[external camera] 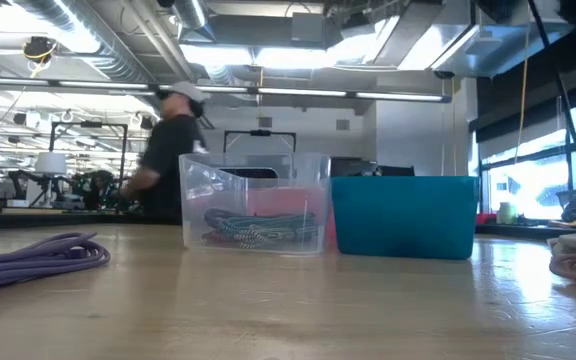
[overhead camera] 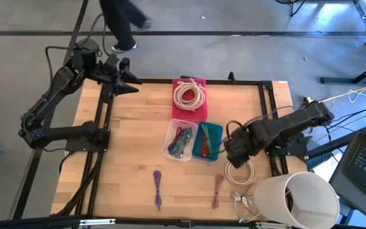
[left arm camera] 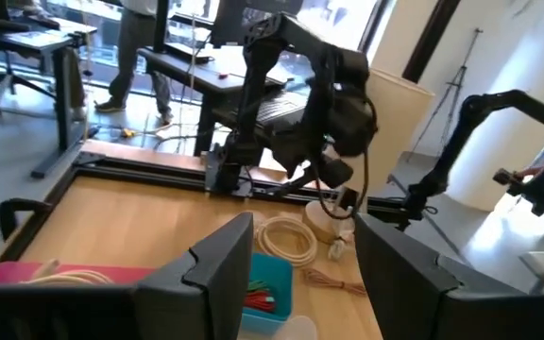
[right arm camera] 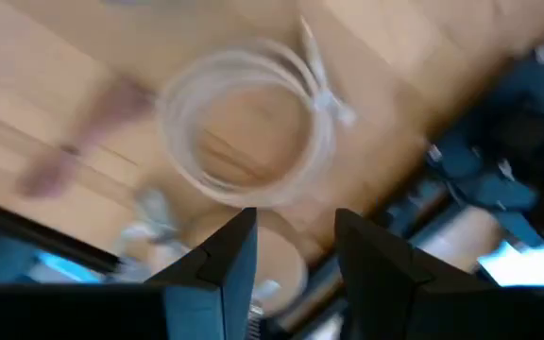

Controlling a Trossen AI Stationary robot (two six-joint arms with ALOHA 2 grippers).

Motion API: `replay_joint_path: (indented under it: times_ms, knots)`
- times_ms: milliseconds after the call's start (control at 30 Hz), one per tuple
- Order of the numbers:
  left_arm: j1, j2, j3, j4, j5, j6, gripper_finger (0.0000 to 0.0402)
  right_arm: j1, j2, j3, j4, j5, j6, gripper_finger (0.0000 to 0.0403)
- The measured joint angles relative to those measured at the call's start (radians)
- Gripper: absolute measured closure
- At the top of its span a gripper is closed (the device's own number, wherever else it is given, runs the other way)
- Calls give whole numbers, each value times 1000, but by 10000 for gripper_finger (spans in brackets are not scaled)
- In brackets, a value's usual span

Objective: Pick & Place USB Port
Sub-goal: Put the brown HDMI cable into the pink bin

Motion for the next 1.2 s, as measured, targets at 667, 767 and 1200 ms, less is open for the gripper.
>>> replay_joint_path:
  times_ms: [667,767,1200]
  knots:
    - [0,42,0,5,-46,18,222,78,-10,-371,257,-17,-100,202]
    - [0,42,0,5,-46,18,222,78,-10,-410,311,-16,-105,175]
    - [0,42,0,6,-62,2,222,78,-10,-617,522,-81,-73,151]
